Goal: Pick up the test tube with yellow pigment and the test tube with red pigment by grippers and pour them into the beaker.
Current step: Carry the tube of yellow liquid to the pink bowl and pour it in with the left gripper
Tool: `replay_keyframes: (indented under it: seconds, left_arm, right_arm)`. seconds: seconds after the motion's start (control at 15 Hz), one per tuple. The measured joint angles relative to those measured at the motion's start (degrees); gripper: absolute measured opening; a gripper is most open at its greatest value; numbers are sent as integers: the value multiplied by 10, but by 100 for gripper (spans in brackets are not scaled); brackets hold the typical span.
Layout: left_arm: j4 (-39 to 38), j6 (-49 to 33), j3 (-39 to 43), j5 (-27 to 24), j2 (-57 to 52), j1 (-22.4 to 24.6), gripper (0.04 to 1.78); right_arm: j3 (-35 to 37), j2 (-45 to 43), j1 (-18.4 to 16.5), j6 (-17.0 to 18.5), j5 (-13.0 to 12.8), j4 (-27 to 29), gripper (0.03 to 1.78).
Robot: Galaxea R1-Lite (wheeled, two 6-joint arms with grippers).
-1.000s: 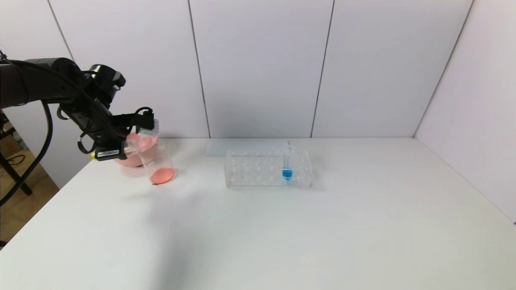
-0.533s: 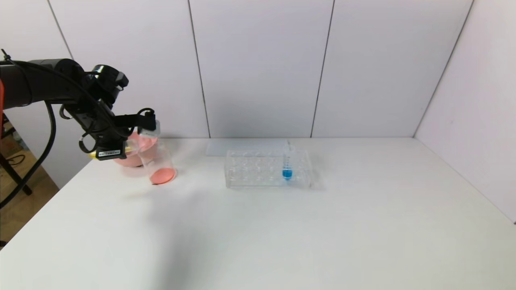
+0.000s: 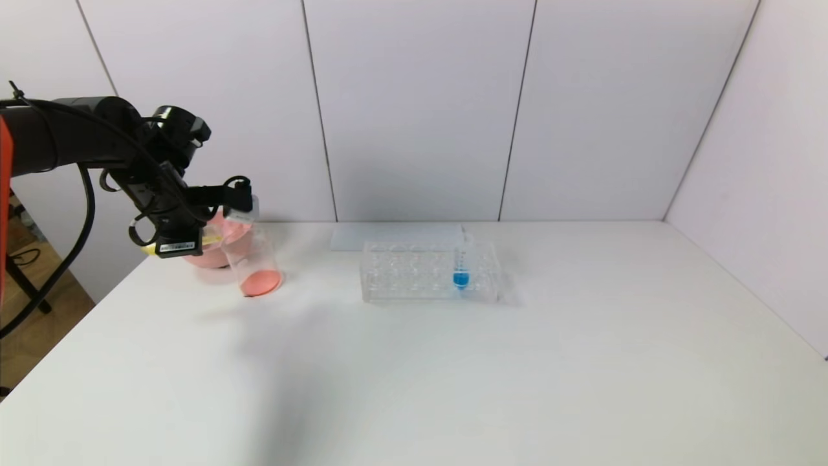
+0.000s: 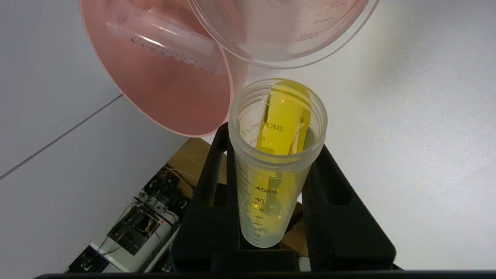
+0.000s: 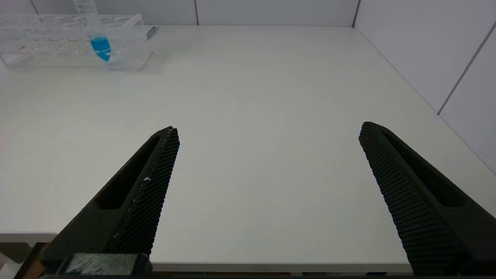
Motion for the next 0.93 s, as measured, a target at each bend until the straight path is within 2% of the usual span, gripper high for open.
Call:
replay_keyframes:
  seconds: [0.2,0.8,0.93]
  left_arm:
    - [-2,0,0,22,1,-3,47]
    - [-9,0,0,27,5,-9,47]
    - [-12,1,0,42,5,-14,47]
  right_arm:
    - [0,0,0,0,0,0,170]
    - [0,0,0,0,0,0,170]
    - [0,0,0,0,0,0,170]
